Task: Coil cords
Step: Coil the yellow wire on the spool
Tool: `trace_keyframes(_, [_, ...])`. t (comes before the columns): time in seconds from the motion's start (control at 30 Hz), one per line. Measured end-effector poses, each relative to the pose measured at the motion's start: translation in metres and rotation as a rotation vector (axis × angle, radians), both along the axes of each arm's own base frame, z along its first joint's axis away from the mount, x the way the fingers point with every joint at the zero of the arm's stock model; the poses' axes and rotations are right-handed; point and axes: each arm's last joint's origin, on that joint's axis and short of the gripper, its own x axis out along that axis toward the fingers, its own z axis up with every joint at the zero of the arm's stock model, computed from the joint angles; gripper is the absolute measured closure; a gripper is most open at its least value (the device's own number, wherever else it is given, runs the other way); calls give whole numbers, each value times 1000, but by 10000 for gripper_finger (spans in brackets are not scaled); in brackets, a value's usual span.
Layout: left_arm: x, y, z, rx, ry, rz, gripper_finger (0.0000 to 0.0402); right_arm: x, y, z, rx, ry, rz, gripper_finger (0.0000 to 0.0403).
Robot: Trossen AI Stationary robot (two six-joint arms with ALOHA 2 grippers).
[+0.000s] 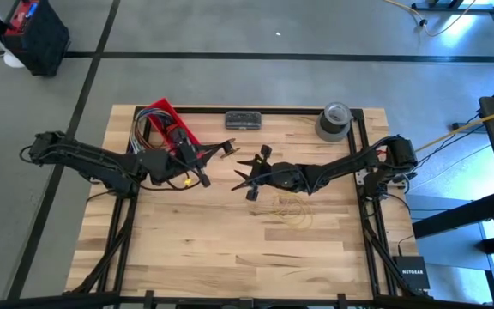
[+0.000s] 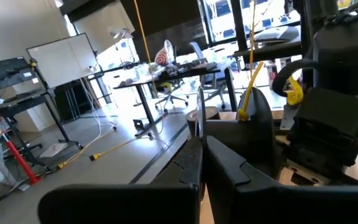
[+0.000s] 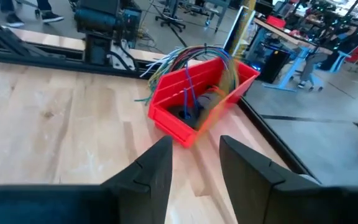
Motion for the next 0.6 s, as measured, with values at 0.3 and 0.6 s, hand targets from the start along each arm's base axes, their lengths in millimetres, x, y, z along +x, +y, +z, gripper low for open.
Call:
trace_keyframes(0.3, [2,0,0,15,-3,3,400,0,0,0,43,-18,-4,307])
trace_keyframes(0.6, [3,1,-1,38,17,7,400,0,0,-1,86,-15,-15,332])
